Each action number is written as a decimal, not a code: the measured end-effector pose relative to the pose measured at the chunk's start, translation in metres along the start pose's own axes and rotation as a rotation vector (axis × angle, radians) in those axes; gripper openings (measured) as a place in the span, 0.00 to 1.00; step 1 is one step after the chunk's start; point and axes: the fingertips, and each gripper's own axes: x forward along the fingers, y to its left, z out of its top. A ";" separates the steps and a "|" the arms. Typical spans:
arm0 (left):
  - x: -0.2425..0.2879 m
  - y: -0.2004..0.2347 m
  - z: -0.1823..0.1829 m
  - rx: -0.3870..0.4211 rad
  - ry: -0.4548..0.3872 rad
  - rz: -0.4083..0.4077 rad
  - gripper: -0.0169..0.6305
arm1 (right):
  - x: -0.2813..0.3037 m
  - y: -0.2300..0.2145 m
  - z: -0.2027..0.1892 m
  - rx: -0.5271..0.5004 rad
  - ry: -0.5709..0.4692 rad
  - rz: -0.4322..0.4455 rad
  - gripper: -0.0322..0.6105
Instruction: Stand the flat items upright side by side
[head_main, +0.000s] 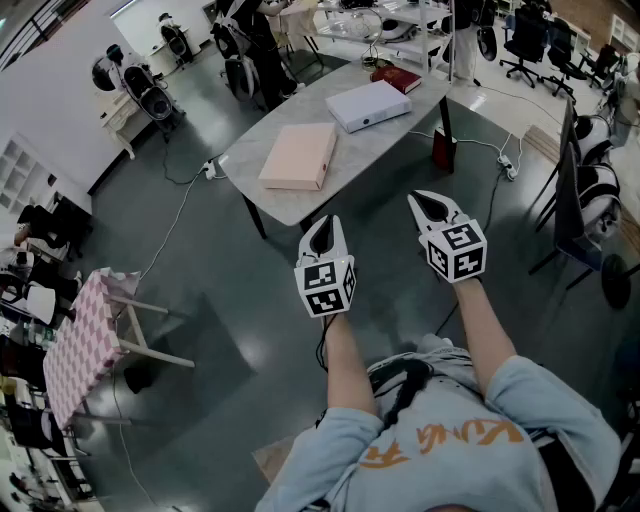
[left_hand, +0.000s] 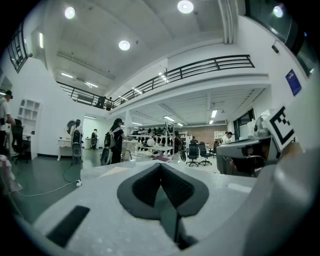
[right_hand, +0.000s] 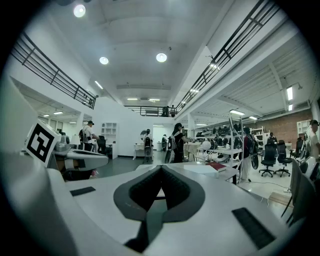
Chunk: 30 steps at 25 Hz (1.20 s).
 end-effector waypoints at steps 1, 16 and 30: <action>0.001 0.001 0.000 0.001 -0.002 -0.002 0.05 | 0.002 0.000 -0.001 0.003 -0.001 -0.005 0.05; 0.002 0.038 -0.001 -0.052 -0.016 0.042 0.05 | 0.022 -0.003 0.002 0.021 0.019 -0.033 0.05; 0.088 0.062 -0.025 -0.078 0.054 0.080 0.05 | 0.108 -0.055 -0.024 0.082 0.081 0.011 0.05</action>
